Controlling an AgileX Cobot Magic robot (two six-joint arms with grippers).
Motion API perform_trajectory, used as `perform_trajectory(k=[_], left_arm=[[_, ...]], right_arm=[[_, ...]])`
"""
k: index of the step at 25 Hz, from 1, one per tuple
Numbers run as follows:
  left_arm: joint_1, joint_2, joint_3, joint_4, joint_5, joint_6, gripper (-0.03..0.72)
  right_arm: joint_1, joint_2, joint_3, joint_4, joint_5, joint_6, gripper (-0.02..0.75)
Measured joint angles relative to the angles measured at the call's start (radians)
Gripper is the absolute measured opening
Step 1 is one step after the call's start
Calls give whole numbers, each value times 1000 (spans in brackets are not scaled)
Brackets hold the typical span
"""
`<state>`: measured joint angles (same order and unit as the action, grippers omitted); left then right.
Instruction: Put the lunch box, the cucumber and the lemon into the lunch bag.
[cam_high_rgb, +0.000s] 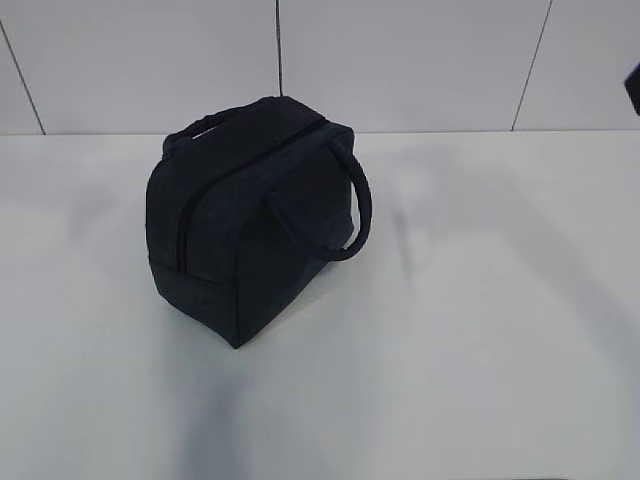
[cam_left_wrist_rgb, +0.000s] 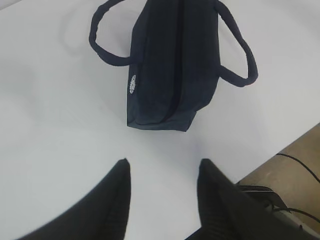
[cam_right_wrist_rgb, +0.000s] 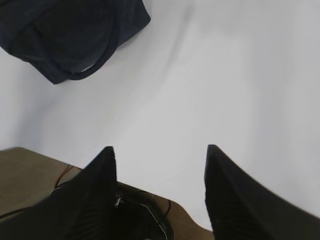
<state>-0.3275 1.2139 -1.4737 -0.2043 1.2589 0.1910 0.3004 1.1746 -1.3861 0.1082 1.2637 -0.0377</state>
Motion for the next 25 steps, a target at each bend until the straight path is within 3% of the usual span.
perform_trajectory(k=[13, 25], left_arm=[[0, -323, 284, 3, 2, 0, 317], [0, -674, 430, 1, 4, 0, 308]], right_arm=[[0, -516, 353, 13, -18, -28, 421], [0, -905, 688, -11, -107, -30, 421]])
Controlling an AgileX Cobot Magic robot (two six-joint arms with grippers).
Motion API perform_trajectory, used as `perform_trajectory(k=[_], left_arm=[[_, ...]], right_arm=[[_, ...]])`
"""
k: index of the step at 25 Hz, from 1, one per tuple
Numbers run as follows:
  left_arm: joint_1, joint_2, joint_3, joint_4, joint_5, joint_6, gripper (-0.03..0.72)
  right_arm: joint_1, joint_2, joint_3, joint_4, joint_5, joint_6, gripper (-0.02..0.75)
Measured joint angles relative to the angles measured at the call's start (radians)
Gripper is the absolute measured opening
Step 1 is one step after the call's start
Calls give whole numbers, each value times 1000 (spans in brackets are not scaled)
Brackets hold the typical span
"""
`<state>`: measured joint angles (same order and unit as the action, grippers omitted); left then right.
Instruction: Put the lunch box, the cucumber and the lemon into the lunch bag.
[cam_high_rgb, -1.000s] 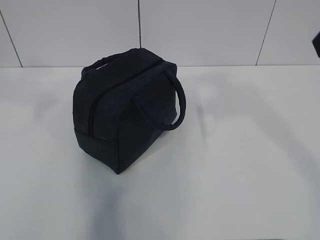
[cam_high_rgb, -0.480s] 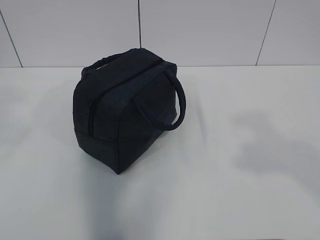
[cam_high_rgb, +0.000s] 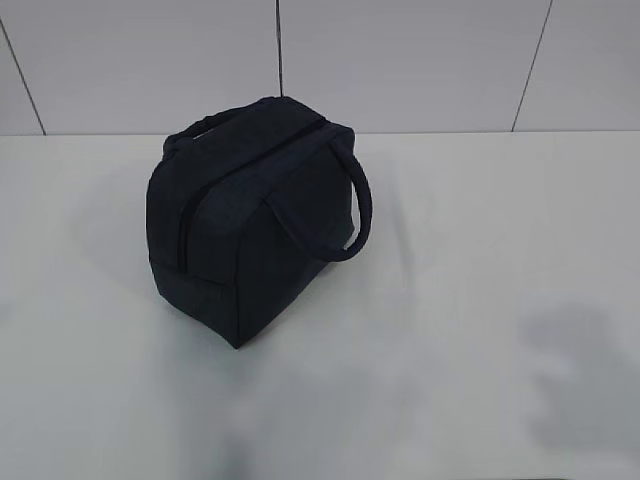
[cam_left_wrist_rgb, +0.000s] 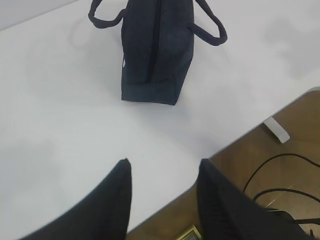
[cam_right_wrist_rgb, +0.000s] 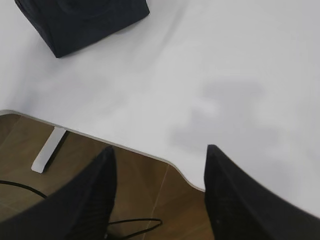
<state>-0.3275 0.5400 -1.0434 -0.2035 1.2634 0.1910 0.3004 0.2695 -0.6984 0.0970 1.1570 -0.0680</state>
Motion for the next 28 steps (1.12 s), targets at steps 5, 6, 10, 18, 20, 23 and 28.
perform_trajectory(k=[5, 6, 10, 18, 20, 23, 28], left_arm=[[0, -154, 98, -9, 2, 0, 300], [0, -189, 124, -9, 2, 0, 299], [0, -324, 226, -9, 4, 0, 296], [0, -529, 434, 0, -39, 0, 288], [0, -529, 476, 0, -74, 0, 288], [0, -529, 516, -2, -130, 0, 283], [0, -529, 517, -1, -146, 0, 277]], right_arm=[[0, -150, 133, -14, -21, -20, 421], [0, -175, 152, -16, -23, -25, 421], [0, -275, 184, -20, -29, -31, 421], [0, -287, 190, -22, -29, -29, 421], [0, -288, 190, -22, -29, -29, 421], [0, -288, 190, -22, -29, -29, 421], [0, -288, 206, -24, -13, -29, 421]])
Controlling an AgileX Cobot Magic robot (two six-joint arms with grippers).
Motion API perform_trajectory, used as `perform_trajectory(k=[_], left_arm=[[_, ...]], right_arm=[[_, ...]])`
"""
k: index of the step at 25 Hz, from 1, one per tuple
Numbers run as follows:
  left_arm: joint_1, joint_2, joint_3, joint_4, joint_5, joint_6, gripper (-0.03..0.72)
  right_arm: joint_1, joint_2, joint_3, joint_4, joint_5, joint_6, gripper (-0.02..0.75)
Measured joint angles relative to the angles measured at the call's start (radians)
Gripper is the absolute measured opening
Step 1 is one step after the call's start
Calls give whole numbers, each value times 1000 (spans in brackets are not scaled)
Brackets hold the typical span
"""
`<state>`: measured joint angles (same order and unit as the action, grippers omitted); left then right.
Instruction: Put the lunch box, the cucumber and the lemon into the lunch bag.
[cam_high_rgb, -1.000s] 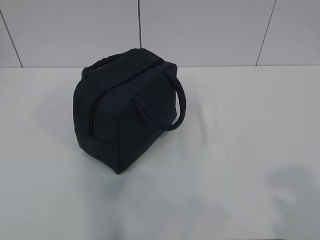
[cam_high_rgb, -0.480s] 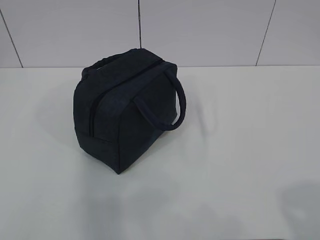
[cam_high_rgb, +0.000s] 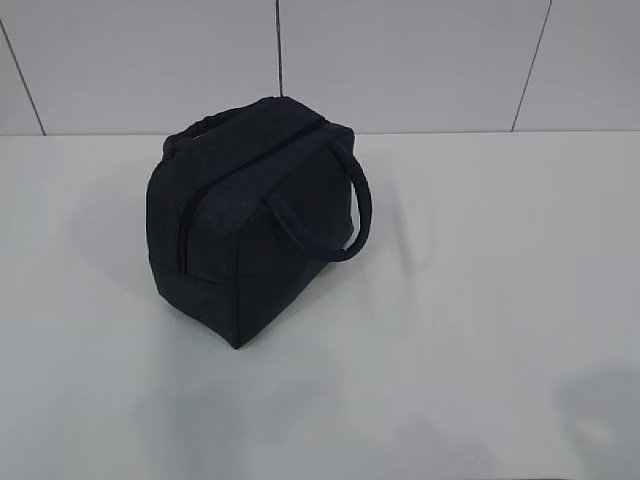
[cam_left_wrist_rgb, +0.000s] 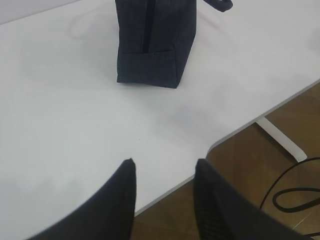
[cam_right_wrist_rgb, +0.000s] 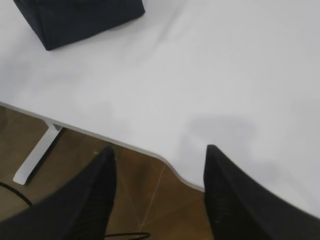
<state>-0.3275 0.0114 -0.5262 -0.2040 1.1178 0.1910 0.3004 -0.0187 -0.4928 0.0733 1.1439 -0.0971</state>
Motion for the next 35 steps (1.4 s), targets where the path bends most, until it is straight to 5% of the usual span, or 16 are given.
perform_trajectory(k=[8, 18, 35], left_arm=[[17, 0, 0, 39, -5, 0, 253], [255, 0, 0, 57, -5, 0, 238], [259, 0, 0, 57, -5, 0, 237]], right_arm=[[0, 0, 2, 0, 0, 0, 421], [-194, 0, 2, -2, 0, 0, 421], [-254, 0, 2, -12, 0, 0, 421]])
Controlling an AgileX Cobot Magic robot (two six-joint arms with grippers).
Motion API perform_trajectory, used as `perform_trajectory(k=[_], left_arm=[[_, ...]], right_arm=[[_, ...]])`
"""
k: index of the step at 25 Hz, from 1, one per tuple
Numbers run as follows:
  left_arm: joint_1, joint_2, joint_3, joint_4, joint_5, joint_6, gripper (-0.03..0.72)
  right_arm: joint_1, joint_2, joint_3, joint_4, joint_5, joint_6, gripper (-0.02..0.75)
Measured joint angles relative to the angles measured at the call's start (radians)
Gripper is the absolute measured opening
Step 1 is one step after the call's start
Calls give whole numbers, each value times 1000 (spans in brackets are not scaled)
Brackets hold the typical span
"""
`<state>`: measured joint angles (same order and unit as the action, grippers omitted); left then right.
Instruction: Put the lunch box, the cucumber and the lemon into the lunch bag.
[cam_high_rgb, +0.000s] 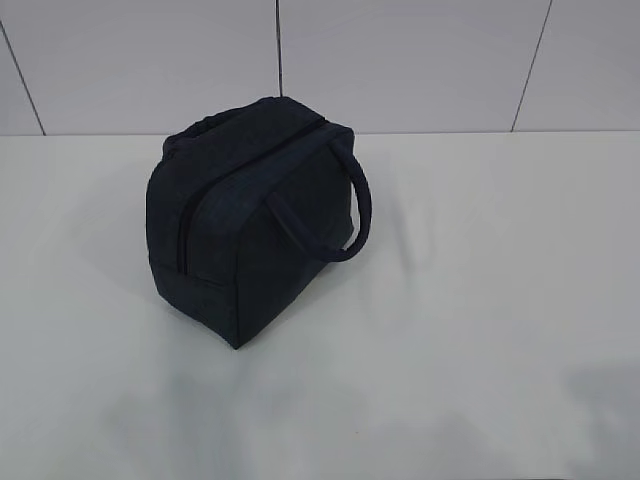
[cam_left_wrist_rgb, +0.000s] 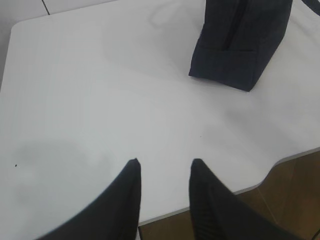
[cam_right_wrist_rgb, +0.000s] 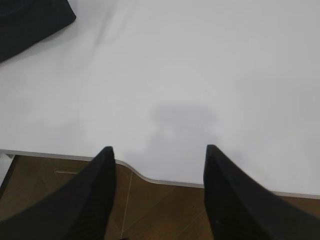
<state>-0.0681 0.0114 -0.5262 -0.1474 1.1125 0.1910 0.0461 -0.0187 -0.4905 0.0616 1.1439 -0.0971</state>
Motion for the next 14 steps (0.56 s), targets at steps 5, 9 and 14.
perform_trajectory(k=[5, 9, 14], left_arm=[[0, 0, 0, 0, 0, 0, 237], [0, 0, 0, 0, 0, 0, 237], [0, 0, 0, 0, 0, 0, 236]], right_arm=[[0, 0, 0, 0, 0, 0, 421], [0, 0, 0, 0, 0, 0, 421], [0, 0, 0, 0, 0, 0, 421]])
